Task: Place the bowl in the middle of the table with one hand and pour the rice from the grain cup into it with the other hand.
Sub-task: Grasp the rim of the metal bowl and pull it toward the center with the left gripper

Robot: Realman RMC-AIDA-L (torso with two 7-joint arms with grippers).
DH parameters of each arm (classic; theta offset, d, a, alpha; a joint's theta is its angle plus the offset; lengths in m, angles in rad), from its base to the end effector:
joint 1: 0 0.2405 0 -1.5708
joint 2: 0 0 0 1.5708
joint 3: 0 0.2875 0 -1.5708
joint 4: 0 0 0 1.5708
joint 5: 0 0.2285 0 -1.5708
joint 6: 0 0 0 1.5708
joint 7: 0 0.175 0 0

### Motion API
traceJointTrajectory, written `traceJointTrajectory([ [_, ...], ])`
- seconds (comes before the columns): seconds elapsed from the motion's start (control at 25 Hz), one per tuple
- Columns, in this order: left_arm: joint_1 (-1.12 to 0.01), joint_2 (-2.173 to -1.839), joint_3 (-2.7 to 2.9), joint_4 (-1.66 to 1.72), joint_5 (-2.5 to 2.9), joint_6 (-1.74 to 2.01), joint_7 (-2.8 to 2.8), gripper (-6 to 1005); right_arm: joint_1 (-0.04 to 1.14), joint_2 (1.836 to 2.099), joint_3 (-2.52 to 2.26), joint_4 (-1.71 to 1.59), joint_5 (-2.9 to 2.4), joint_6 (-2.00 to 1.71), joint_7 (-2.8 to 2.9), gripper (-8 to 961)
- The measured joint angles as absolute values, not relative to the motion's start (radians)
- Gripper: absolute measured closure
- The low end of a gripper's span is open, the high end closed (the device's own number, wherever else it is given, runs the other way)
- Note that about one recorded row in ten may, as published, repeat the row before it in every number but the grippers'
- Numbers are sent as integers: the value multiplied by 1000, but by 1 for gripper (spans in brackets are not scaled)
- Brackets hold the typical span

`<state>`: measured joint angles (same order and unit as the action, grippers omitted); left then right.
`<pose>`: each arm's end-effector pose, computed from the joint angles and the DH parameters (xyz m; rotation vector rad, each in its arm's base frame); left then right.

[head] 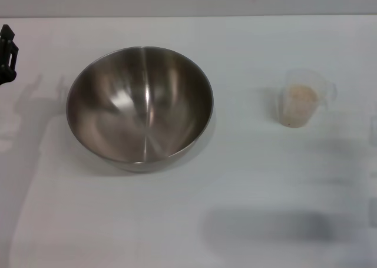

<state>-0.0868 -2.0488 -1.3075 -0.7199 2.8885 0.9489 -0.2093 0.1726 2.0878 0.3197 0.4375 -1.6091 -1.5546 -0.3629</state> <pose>-0.3435 0.3507 -0.0080 -1.5526 -0.5419 -0.8071 0.3678 0.2658 -0.0419 -1.2939 0.3820 0.5432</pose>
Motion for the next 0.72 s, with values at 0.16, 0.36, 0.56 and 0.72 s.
traceJointTrajectory([
  [0.16,-96,-2056,-1306,-701,2889,955,-173,549,174,2088,319,438,-1609,-1549,-361,531],
  [0.36,-101,-2060,-1302,-688,2888,957,-143,548,175,2088,319,439,-1609,-1544,-360,531],
  [0.56,-108,-2060,-1309,-670,2887,959,-149,540,174,2088,319,440,-1609,-1544,-359,532],
  [0.72,-109,-2064,-1311,-660,2887,987,-142,540,174,2088,319,440,-1609,-1543,-357,532],
])
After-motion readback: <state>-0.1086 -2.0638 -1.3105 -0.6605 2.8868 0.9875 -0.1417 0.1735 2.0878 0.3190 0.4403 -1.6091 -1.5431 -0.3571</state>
